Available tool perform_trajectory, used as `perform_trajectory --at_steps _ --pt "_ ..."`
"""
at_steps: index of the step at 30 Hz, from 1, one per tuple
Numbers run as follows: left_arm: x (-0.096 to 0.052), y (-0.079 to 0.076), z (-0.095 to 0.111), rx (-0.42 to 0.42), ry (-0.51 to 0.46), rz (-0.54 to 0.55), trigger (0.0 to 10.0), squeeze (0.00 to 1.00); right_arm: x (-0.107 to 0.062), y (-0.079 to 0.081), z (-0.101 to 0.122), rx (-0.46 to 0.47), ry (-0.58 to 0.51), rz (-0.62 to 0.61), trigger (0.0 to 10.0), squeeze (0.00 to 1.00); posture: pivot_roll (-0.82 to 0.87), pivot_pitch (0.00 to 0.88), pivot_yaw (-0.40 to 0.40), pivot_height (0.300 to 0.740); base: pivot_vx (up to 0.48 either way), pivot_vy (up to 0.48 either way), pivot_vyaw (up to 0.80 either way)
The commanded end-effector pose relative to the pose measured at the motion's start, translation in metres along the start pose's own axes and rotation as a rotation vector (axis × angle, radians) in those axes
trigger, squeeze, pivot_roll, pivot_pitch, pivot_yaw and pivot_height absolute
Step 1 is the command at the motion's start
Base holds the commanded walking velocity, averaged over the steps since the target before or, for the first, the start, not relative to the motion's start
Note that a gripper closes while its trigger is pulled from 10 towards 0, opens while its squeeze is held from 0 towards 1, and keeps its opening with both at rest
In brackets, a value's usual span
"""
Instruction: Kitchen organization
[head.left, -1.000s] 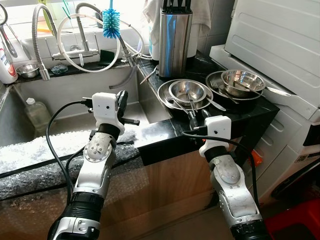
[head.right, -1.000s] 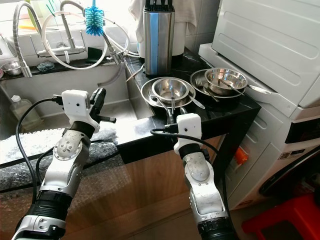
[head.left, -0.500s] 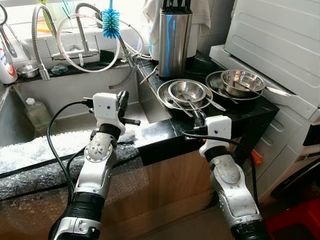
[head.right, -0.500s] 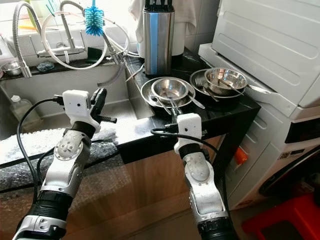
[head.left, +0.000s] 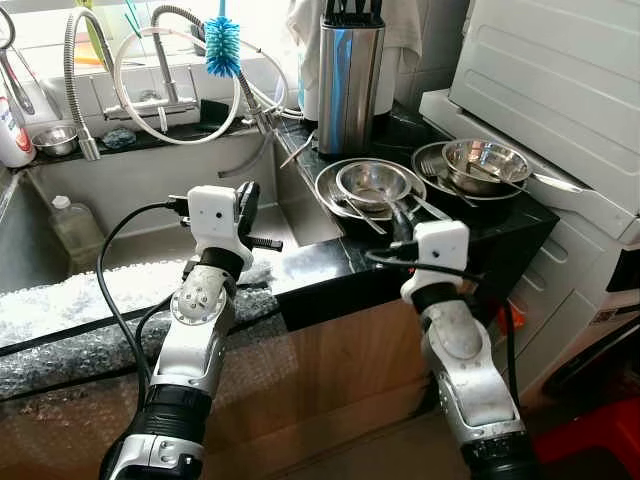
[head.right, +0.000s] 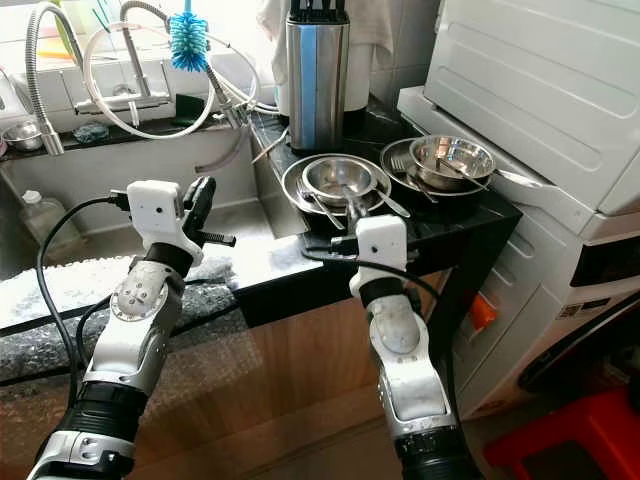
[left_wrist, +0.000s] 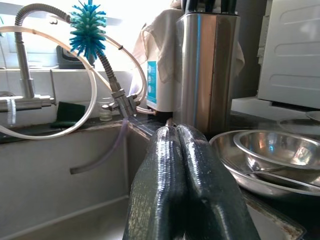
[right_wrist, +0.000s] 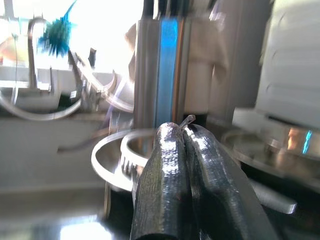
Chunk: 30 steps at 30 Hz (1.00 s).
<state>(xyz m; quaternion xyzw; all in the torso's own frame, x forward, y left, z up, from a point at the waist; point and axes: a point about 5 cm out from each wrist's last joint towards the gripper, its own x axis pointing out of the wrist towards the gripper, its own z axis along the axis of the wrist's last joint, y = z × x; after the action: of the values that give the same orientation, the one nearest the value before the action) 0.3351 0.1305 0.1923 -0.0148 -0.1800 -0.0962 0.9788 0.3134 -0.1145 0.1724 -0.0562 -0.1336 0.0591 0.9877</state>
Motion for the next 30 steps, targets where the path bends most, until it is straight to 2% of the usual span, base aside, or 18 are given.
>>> perform_trajectory --at_steps 1,11,12,16,17,20,22,23,24,26,30 --pt "0.001 -0.003 0.0 -0.002 0.005 -0.016 10.0 0.0 0.004 0.0 0.011 0.001 -0.033 -0.016 0.0 0.0 -0.12 0.0 -0.004 0.74 0.0 0.0 0.0" --pt "0.002 -0.006 0.001 -0.006 0.001 -0.023 10.0 0.0 0.007 0.016 0.027 0.048 -0.087 0.042 0.0 0.0 -0.11 0.0 -0.006 0.74 0.0 0.0 0.0" --pt "0.002 -0.006 0.001 -0.006 0.001 -0.022 10.0 0.0 0.008 0.018 0.03 0.047 -0.093 0.07 10.0 0.0 -0.12 0.0 -0.007 0.74 0.0 0.0 0.0" --pt "0.004 -0.005 -0.001 -0.096 0.016 0.014 10.0 0.0 0.01 0.022 0.04 0.097 -0.133 0.119 10.0 0.0 -0.12 0.0 -0.008 0.74 0.0 0.0 0.0" --pt "0.006 -0.004 -0.002 -0.186 0.04 0.044 10.0 0.0 0.01 0.024 0.046 0.122 -0.159 0.155 10.0 0.0 -0.12 0.0 -0.008 0.74 0.0 0.0 0.0" --pt "0.008 -0.002 -0.004 -0.277 0.062 0.066 10.0 0.0 0.01 0.027 0.053 0.163 -0.186 0.206 10.0 0.0 -0.12 0.0 -0.008 0.74 0.0 0.0 0.0" --pt "0.009 -0.002 -0.004 -0.349 0.075 0.063 10.0 0.0 0.007 0.031 0.063 0.264 -0.219 0.275 10.0 0.0 -0.12 0.0 -0.009 0.74 0.0 0.0 0.0" --pt "0.009 -0.002 -0.004 -0.349 0.075 0.063 10.0 0.0 0.007 0.031 0.063 0.264 -0.219 0.275 10.0 0.0 -0.12 0.0 -0.009 0.74 0.0 0.0 0.0" --pt "0.011 -0.001 -0.002 -0.394 0.07 0.067 10.0 0.0 0.006 0.032 0.066 0.33 -0.23 0.306 10.0 0.0 -0.12 0.0 -0.008 0.74 0.0 0.0 0.0" --pt "0.014 0.0 0.002 -0.482 0.062 0.083 10.0 0.0 0.003 0.032 0.069 0.395 -0.24 0.33 10.0 0.0 -0.12 0.0 -0.009 0.74 0.0 0.0 0.0" --pt "0.02 0.004 0.01 -0.563 0.042 0.09 10.0 0.0 0.0 0.032 0.07 0.479 -0.247 0.361 10.0 0.0 -0.12 0.0 -0.008 0.74 0.0 0.0 0.0"
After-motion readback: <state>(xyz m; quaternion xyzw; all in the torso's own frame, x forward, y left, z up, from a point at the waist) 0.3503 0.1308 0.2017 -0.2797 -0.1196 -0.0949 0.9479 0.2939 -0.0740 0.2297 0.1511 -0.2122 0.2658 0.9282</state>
